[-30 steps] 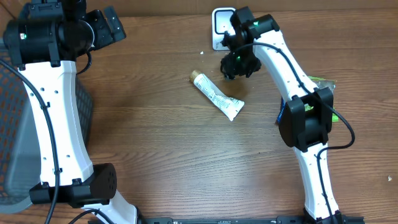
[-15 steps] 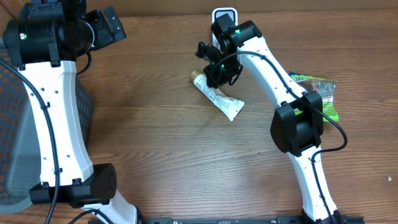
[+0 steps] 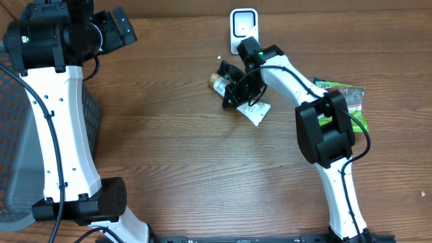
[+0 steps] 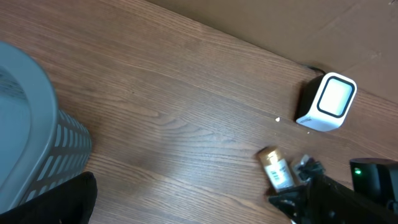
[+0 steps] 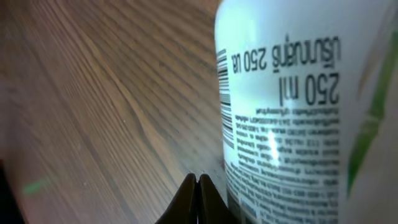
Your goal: Scan the item barcode
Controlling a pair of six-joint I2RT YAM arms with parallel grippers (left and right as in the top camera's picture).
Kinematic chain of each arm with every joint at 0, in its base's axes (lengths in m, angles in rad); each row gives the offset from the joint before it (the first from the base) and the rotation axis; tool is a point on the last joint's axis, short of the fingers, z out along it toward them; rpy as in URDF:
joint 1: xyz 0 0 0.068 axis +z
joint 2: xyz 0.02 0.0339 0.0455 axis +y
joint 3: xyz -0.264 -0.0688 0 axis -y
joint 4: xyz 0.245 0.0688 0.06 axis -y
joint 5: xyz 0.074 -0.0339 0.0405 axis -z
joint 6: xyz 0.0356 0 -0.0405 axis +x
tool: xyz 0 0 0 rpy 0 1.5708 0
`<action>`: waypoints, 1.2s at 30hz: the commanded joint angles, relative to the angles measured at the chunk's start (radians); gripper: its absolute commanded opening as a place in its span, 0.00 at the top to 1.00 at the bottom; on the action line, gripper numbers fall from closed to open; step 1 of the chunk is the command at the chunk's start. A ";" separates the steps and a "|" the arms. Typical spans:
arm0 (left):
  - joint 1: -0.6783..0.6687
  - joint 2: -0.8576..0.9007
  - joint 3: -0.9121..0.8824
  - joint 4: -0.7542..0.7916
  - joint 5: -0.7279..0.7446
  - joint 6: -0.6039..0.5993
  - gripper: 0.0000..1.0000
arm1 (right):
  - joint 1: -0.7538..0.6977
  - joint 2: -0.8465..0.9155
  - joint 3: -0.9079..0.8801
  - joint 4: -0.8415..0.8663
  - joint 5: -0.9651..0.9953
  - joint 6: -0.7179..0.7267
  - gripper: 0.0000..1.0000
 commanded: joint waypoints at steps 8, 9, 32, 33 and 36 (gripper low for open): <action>-0.013 -0.003 0.021 0.001 0.000 -0.009 0.00 | -0.068 -0.074 0.059 -0.117 -0.095 -0.067 0.90; -0.013 -0.003 0.021 0.001 0.000 -0.009 0.00 | -0.068 -0.092 0.085 -0.145 -0.095 -0.066 0.87; -0.013 -0.003 0.021 0.001 0.000 -0.009 0.00 | -0.156 -0.049 0.077 -0.151 0.021 -0.426 0.12; -0.013 -0.003 0.021 0.001 0.000 -0.009 0.00 | -0.151 -0.041 0.077 -0.143 0.021 -0.426 0.13; -0.013 -0.003 0.021 0.001 0.000 -0.009 0.00 | -0.138 -0.011 0.077 -0.118 0.021 -0.422 0.20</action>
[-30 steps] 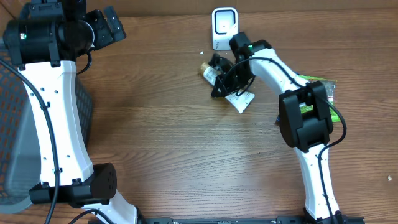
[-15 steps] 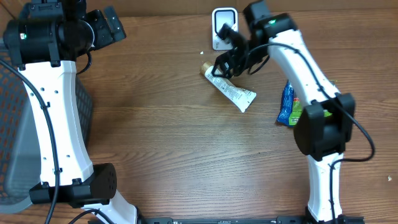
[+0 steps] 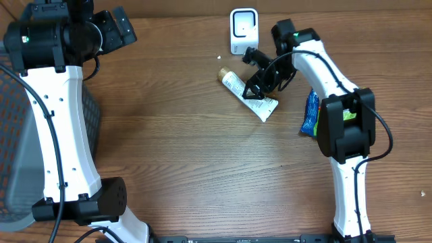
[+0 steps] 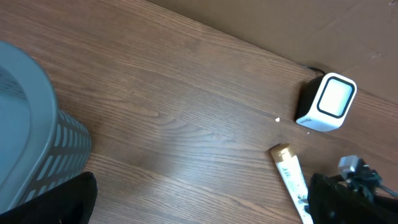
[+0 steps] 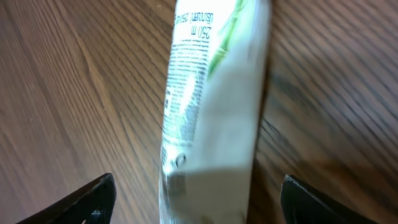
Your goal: Scan the item barcode
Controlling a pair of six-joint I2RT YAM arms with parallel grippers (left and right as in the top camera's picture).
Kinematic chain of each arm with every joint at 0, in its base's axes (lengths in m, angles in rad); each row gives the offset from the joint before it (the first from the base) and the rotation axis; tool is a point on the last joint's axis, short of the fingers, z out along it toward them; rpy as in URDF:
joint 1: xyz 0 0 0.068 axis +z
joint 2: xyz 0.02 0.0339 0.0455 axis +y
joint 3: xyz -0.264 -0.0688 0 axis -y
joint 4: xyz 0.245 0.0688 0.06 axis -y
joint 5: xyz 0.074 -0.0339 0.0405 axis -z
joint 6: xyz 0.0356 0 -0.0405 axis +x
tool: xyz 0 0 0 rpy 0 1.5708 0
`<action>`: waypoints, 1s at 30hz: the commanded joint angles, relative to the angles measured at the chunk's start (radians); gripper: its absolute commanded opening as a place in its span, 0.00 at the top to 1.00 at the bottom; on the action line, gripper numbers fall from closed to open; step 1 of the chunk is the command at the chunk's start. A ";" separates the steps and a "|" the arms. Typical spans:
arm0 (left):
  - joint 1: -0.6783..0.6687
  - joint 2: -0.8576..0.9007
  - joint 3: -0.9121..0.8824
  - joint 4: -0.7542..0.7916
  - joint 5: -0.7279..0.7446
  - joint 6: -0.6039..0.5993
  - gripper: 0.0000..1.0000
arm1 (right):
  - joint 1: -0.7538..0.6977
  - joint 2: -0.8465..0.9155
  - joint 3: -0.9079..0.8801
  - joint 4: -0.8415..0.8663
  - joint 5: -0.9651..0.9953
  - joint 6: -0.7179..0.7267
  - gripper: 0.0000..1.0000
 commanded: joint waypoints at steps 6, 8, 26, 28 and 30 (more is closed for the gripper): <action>-0.013 -0.003 0.021 0.001 0.000 -0.006 0.00 | 0.015 0.052 0.002 0.074 -0.024 0.040 0.36; -0.013 -0.003 0.021 0.000 0.000 -0.006 0.00 | 0.014 0.053 0.002 0.086 -0.026 0.052 0.41; -0.013 -0.003 0.021 0.001 0.000 -0.006 0.00 | 0.016 0.123 0.001 0.019 -0.164 0.260 0.96; -0.013 -0.003 0.021 0.001 0.000 -0.006 0.00 | 0.016 0.123 0.001 -0.013 -0.190 0.266 0.96; -0.013 -0.003 0.021 0.001 0.000 -0.006 0.00 | 0.015 0.123 0.001 -0.039 -0.222 0.266 0.96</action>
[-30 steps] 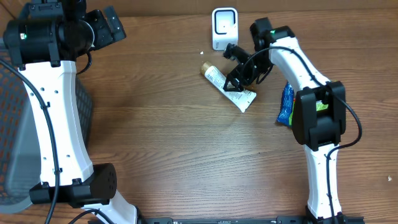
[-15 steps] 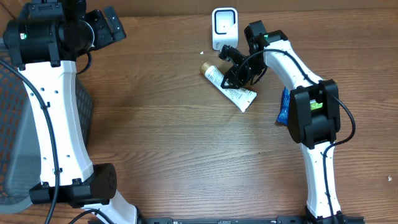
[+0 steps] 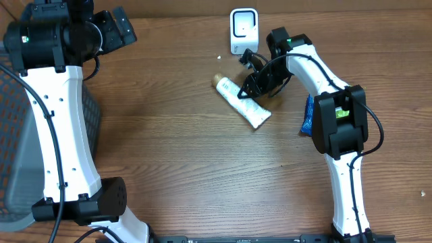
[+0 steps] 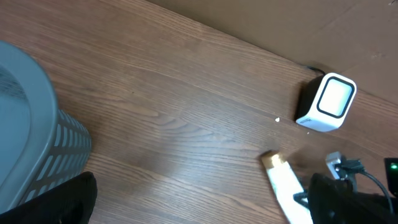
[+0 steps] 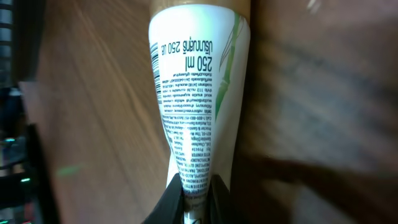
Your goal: Scan the item barcode
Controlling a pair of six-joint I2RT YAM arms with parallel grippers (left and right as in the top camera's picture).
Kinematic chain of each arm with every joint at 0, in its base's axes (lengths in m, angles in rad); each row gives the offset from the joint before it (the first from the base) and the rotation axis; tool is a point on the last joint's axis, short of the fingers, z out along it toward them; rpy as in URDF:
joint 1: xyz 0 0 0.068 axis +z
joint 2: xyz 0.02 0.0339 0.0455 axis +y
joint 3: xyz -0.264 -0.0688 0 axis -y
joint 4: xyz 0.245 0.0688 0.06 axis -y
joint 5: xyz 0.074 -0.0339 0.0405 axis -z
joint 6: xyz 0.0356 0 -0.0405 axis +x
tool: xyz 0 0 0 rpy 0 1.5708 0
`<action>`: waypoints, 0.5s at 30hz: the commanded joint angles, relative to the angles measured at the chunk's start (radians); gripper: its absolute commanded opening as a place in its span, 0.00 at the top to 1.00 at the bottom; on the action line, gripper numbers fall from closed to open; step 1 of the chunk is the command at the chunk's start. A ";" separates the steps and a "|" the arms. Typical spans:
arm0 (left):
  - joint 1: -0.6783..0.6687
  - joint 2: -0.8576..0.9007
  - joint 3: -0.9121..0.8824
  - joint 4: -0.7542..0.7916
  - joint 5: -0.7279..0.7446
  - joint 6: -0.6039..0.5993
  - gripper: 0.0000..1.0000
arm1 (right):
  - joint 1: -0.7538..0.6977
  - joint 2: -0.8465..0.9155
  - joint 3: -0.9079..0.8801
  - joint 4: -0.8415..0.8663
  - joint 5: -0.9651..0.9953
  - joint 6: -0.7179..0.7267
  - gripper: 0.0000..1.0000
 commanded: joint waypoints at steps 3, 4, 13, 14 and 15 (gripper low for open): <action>-0.013 -0.003 0.021 0.001 0.000 -0.006 0.00 | 0.001 0.040 -0.002 -0.042 -0.081 0.035 0.96; -0.013 -0.003 0.021 0.000 0.000 -0.006 0.00 | -0.003 0.032 -0.001 -0.042 -0.103 0.035 0.96; -0.013 -0.003 0.021 0.001 0.000 -0.006 0.00 | -0.014 -0.122 0.000 -0.027 -0.135 0.035 0.96; -0.013 -0.003 0.021 0.001 0.000 -0.006 0.00 | -0.016 -0.145 0.000 -0.027 -0.138 0.035 0.96; -0.013 -0.003 0.021 0.001 0.000 -0.006 0.00 | -0.018 -0.176 0.000 -0.027 -0.142 0.036 0.96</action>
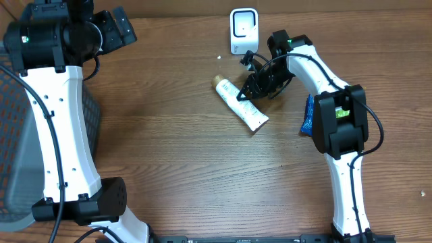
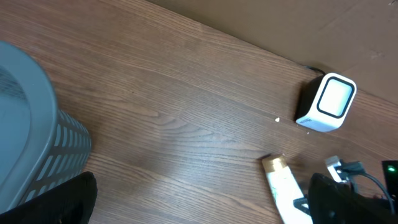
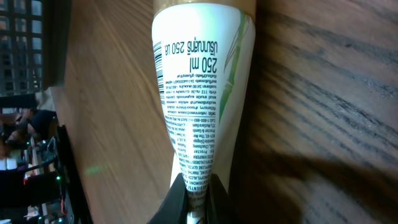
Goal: Scan the item barcode
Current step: 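Lift the white tube upright with the right gripper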
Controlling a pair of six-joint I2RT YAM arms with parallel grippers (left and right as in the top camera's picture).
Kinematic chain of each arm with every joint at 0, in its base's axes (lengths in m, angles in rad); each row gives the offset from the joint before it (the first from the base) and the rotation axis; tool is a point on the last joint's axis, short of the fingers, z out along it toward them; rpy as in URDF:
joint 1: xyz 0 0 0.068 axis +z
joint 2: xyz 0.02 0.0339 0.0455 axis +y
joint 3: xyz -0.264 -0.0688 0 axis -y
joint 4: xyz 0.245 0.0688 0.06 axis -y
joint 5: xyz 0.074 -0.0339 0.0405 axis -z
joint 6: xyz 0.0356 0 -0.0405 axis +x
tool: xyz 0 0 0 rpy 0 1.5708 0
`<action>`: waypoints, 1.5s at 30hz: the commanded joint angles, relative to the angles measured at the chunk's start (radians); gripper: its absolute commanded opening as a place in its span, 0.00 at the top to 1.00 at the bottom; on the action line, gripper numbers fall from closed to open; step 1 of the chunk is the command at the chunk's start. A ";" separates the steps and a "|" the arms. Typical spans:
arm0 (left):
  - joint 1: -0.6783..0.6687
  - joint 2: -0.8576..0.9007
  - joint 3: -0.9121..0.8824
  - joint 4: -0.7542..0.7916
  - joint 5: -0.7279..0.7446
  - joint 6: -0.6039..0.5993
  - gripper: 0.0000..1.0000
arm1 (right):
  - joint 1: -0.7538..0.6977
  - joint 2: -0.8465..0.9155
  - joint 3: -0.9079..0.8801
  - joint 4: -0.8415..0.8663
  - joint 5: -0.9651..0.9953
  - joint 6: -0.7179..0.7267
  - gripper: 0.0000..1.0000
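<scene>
A white tube with a gold cap lies slantwise just below the white scanner. Its cap points up-left. In the right wrist view the tube shows its printed back and a barcode along its left edge. My right gripper is shut on the tube's flat tail end. Overhead, the right gripper sits over the tube beside the scanner. My left gripper is open and raised at the far left, with nothing between its fingers. Its view shows the scanner and the tube.
A grey slatted basket stands at the left table edge and also shows in the left wrist view. A blue packet lies beside the right arm.
The tube has turned slightly, its tail a little lower and further left overhead. My right gripper stays shut on its tail. The left arm has not moved.
First my right gripper was shut close against the tube left of the scanner. Then it stood open above the tube lying flat on the table. After that it was shut on the tube's tail, where it still is. The left arm stayed still.
</scene>
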 commanded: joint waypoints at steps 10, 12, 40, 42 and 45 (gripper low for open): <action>-0.013 -0.003 0.021 0.000 0.000 -0.006 0.00 | -0.073 -0.410 0.009 0.059 -0.113 0.178 0.96; -0.013 -0.003 0.021 0.000 0.000 -0.006 0.00 | -0.097 -0.462 0.009 0.084 -0.113 0.238 0.96; -0.013 -0.002 0.021 0.000 0.000 -0.006 0.00 | -0.043 -0.744 -0.005 0.298 0.180 0.558 0.96; -0.013 -0.002 0.021 0.000 0.000 -0.006 0.00 | -0.043 -0.769 -0.051 0.301 0.180 0.558 0.96; -0.013 -0.002 0.021 0.000 0.000 -0.006 0.00 | -0.043 -0.837 -0.185 0.349 0.179 0.558 0.96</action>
